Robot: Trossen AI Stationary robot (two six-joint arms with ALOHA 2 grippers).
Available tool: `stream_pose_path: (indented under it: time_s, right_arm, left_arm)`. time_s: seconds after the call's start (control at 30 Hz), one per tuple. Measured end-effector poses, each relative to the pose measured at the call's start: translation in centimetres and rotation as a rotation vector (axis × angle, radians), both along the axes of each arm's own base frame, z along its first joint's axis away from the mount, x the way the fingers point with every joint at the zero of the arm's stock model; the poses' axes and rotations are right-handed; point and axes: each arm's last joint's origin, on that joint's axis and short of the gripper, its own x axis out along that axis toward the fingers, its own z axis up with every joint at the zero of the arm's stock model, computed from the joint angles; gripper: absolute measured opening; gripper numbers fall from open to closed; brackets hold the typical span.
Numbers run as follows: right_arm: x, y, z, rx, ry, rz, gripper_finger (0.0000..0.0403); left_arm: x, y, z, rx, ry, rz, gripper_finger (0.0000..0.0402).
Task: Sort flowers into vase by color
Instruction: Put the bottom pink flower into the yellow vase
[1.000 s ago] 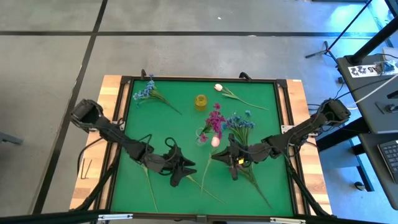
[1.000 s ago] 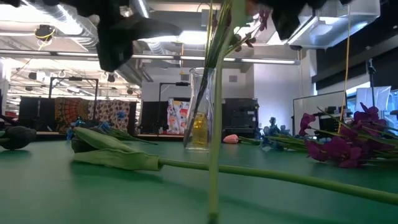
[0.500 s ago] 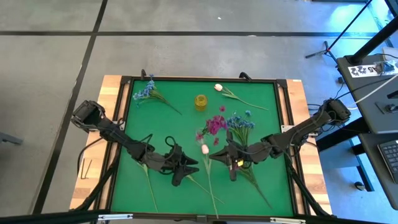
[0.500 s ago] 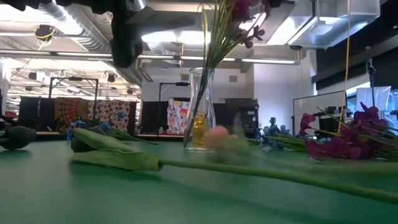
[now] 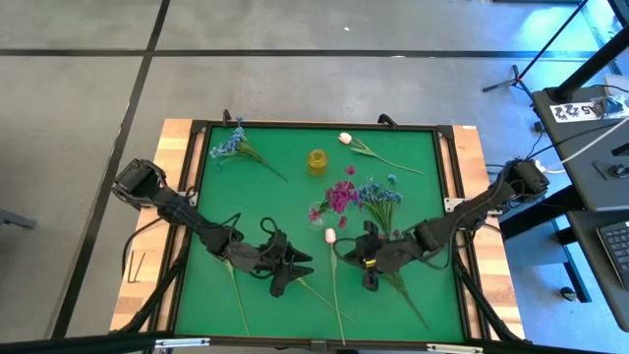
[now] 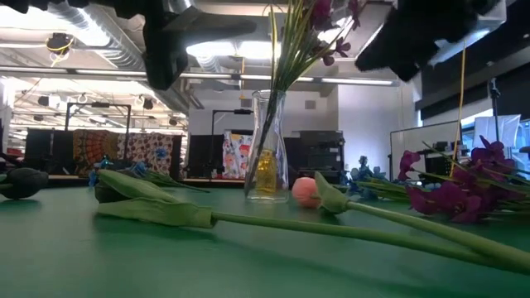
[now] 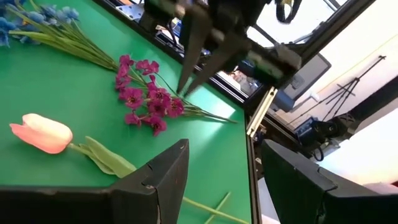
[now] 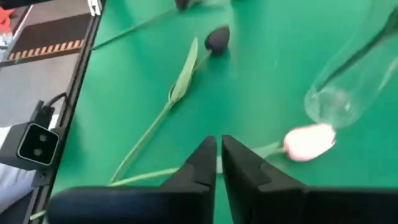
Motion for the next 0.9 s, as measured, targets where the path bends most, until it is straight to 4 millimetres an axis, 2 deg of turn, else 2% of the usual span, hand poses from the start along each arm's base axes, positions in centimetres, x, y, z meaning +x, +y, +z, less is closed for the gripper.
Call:
stream_pose_path:
  time_s: [0.2,0.3,0.57,0.73,0.9]
  right_arm:
    - [0.4,0.2,-3.7,0.044,0.09,-0.136,0.0089]
    - [1.0,0.3,-4.9,0.013,0.071,-0.19,0.013]
    - [2.0,0.6,-7.9,0.072,0.108,-0.273,0.0226]
    - [2.7,0.1,-8.9,0.128,0.09,-0.361,0.0253]
    - [3.5,-0.1,-9.7,0.17,0.074,-0.35,0.0257]
  left_arm:
    - [0.0,0.0,0.0,-0.001,-0.001,0.0,0.0194]
    - [0.0,0.0,0.0,0.0,-0.001,0.001,0.0194]
    - [0.0,0.0,0.0,0.009,0.002,0.001,0.0194]
    - [0.1,0.1,0.0,0.01,0.002,0.006,0.0194]
    - [0.1,0.3,0.0,0.01,0.001,0.013,0.0194]
